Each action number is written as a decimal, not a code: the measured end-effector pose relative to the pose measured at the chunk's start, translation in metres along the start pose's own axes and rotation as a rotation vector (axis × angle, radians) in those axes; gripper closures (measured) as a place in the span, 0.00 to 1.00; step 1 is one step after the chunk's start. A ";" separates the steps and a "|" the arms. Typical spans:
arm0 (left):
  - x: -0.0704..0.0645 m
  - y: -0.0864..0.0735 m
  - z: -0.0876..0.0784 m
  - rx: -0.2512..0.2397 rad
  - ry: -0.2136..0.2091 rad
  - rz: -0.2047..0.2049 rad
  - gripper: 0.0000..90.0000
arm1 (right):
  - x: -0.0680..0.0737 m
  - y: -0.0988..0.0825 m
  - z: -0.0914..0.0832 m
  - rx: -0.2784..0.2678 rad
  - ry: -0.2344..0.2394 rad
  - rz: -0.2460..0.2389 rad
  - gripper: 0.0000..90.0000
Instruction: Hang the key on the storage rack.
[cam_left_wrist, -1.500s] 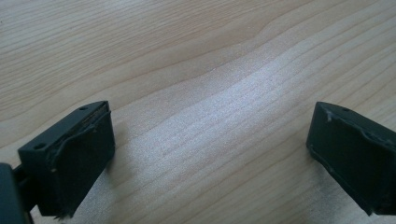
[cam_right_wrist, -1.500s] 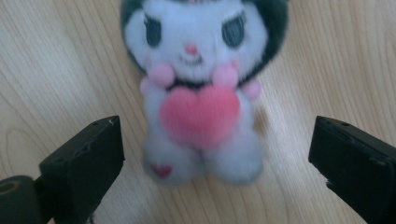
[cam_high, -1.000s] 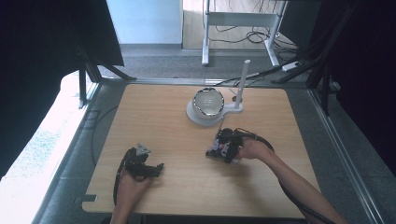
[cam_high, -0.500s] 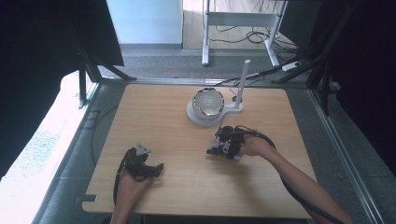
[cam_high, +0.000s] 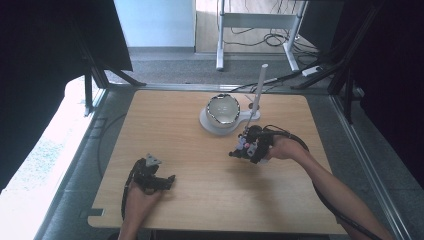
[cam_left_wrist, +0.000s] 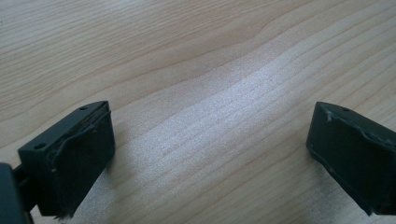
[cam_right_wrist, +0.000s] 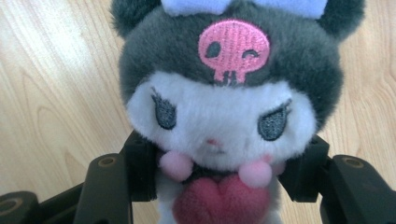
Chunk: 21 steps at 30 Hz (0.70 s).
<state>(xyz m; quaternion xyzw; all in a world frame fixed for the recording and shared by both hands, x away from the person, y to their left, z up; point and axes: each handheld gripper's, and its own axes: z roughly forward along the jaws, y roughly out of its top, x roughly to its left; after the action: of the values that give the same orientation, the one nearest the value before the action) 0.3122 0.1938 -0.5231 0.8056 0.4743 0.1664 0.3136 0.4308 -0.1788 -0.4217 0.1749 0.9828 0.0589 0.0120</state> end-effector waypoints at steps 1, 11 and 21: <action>0.000 0.000 0.000 0.000 0.000 0.000 0.01 | -0.001 -0.001 -0.002 -0.002 0.001 -0.004 0.45; 0.000 0.000 0.000 0.000 0.000 0.003 0.01 | -0.008 -0.010 -0.025 -0.008 -0.027 -0.023 0.45; 0.000 0.000 0.000 -0.002 0.000 0.000 0.01 | -0.022 -0.017 -0.051 -0.016 -0.066 -0.009 0.45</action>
<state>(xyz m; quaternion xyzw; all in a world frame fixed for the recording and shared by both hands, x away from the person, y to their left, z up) 0.3124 0.1937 -0.5232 0.8053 0.4740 0.1670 0.3145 0.4429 -0.2079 -0.3728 0.1722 0.9821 0.0610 0.0459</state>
